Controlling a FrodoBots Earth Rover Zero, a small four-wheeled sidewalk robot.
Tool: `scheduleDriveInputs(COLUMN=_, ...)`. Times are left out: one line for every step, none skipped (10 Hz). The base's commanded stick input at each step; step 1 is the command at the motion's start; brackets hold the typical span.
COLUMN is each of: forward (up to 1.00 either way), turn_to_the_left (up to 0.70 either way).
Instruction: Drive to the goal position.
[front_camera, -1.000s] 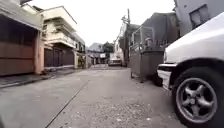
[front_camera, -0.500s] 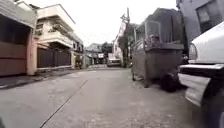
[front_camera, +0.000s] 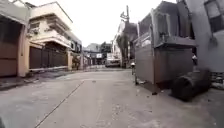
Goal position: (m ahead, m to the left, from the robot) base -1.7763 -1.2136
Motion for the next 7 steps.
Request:
scheduleDriveInputs(forward=1.0, turn_to_the_left=0.0)
scheduleDriveInputs(forward=1.0, turn_to_the_left=0.0)
scheduleDriveInputs(forward=1.0, turn_to_the_left=0.0)
scheduleDriveInputs(forward=1.0, turn_to_the_left=0.0)
scheduleDriveInputs(forward=1.0, turn_to_the_left=0.0)
scheduleDriveInputs(forward=1.0, turn_to_the_left=0.0)
scheduleDriveInputs(forward=1.0, turn_to_the_left=0.0)
